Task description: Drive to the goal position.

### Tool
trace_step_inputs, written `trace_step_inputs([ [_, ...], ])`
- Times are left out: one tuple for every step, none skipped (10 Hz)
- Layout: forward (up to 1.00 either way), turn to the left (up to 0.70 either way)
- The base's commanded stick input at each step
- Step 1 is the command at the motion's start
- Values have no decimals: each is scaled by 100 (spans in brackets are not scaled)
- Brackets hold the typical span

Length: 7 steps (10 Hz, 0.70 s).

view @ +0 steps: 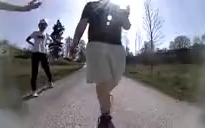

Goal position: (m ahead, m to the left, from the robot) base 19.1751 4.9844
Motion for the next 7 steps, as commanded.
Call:
trace_step_inputs([
  [100,0],
  [100,0],
  [100,0],
  [100,0],
  [100,0],
  [100,0],
  [100,0],
])
